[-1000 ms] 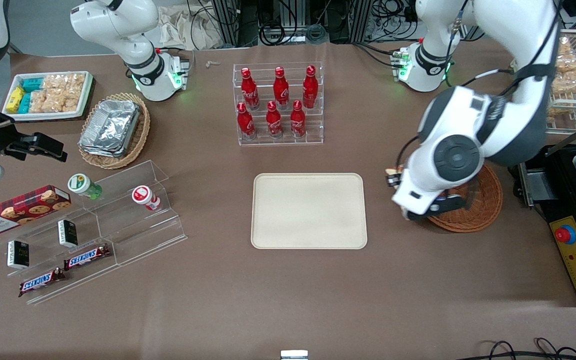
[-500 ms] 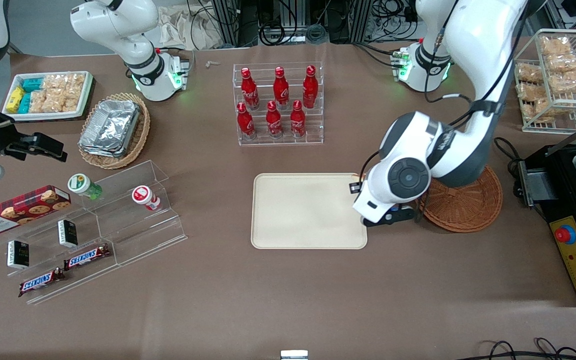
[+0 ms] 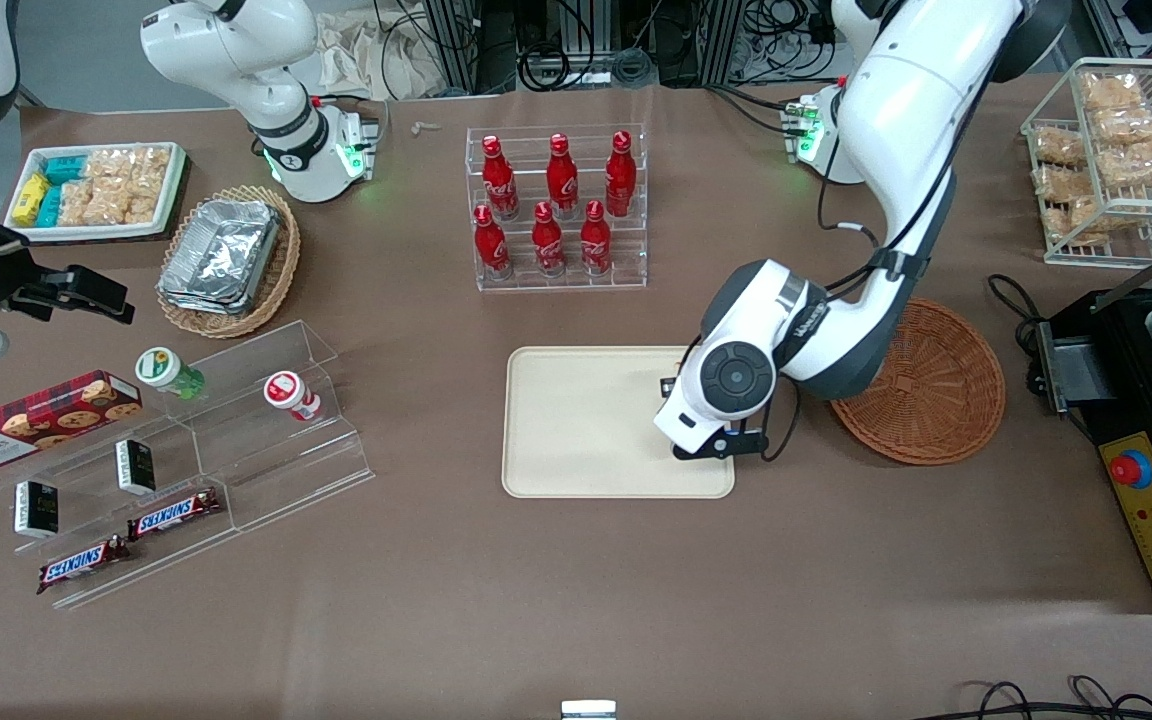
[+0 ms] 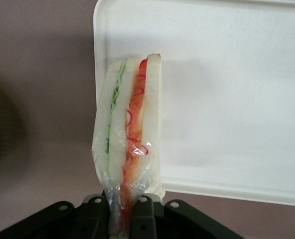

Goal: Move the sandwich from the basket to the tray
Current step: 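Lower the sandwich onto the tray and open the left gripper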

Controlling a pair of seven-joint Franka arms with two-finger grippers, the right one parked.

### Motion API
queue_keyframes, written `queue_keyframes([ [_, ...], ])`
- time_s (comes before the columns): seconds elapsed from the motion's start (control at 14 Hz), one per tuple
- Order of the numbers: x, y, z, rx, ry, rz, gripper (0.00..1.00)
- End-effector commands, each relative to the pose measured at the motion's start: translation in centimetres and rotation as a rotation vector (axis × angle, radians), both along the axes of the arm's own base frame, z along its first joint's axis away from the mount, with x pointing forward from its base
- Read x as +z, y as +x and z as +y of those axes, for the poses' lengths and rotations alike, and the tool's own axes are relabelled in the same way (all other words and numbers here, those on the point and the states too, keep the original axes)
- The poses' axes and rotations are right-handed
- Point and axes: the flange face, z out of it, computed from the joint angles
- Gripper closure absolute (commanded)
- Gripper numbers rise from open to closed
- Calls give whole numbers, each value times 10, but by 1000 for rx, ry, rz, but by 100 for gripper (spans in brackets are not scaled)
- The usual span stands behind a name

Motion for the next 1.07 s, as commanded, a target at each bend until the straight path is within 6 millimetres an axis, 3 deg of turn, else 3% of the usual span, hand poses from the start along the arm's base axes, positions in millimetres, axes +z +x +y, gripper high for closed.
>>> queue_keyframes([
  [0.0,-23,12,4,-33,-1,-7,86],
  [0.21,-31,15,7,-49,-10,-9,81],
  [0.29,-31,16,7,-69,-14,-8,66],
  [0.36,-33,17,8,-99,-22,-13,31],
  [0.43,-33,19,8,-117,-34,-23,5],
  [0.5,-38,18,9,-114,-34,-16,1],
  [0.71,-31,22,16,-92,-19,-21,0],
  [0.86,-9,28,31,-81,-8,-21,0],
  [1.0,29,43,71,-76,-13,-24,0],
])
